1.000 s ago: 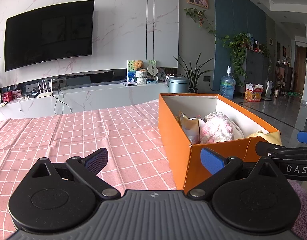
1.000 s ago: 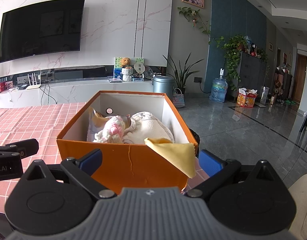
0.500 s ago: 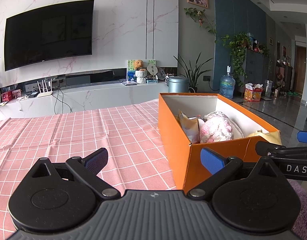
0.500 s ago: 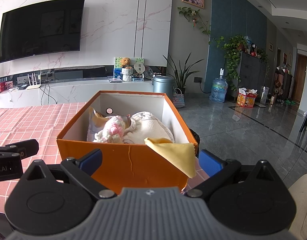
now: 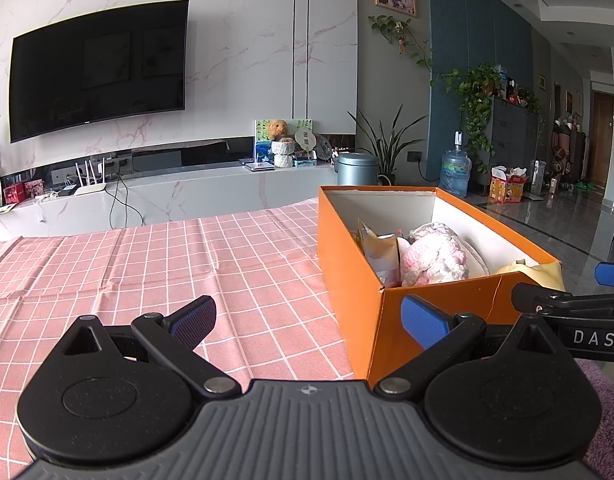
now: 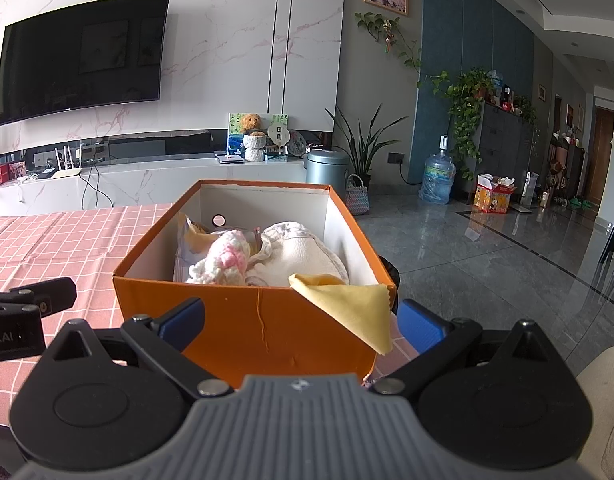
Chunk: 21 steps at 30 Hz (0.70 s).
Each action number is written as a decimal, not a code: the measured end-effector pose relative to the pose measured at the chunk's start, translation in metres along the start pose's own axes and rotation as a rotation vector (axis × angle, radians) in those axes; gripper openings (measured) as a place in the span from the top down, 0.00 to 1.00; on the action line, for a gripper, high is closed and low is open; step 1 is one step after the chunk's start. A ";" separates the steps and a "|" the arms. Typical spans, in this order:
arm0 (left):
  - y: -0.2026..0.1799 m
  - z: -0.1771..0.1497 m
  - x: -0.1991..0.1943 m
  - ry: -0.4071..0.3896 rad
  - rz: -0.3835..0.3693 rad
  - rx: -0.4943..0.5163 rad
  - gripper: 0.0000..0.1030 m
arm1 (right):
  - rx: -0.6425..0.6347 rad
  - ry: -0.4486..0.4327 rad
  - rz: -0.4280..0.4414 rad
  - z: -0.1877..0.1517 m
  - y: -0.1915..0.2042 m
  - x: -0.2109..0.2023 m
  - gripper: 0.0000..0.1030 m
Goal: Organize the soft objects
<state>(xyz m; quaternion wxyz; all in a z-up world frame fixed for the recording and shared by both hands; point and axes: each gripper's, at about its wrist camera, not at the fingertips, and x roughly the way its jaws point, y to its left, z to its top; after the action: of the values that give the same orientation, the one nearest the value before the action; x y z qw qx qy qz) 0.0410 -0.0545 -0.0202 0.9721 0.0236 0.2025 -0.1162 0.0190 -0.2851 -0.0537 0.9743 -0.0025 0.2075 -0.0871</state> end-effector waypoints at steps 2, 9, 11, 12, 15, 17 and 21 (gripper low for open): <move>0.001 0.000 0.000 -0.001 0.001 -0.001 0.00 | 0.000 0.000 0.000 0.000 0.000 0.000 0.02; 0.002 0.000 0.000 0.000 0.003 0.000 0.00 | 0.000 0.000 0.000 0.000 0.000 0.000 0.02; 0.002 0.000 0.000 0.000 0.002 0.000 0.00 | 0.000 0.001 0.000 0.000 0.000 0.000 0.02; 0.001 0.001 0.000 0.000 0.002 0.000 0.00 | 0.000 0.001 0.000 0.000 0.000 0.000 0.02; 0.002 0.000 0.000 0.001 0.001 0.000 0.00 | 0.000 0.003 0.000 -0.001 0.001 0.000 0.02; 0.001 0.001 0.000 0.000 0.001 0.000 0.00 | 0.000 0.002 0.001 -0.001 0.000 0.000 0.02; 0.001 0.001 0.000 0.001 0.001 -0.001 0.00 | 0.000 0.002 0.000 -0.001 0.000 0.000 0.02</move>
<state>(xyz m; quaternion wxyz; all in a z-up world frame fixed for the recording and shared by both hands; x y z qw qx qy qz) 0.0416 -0.0534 -0.0191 0.9720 0.0232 0.2032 -0.1155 0.0186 -0.2847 -0.0550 0.9741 -0.0024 0.2085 -0.0871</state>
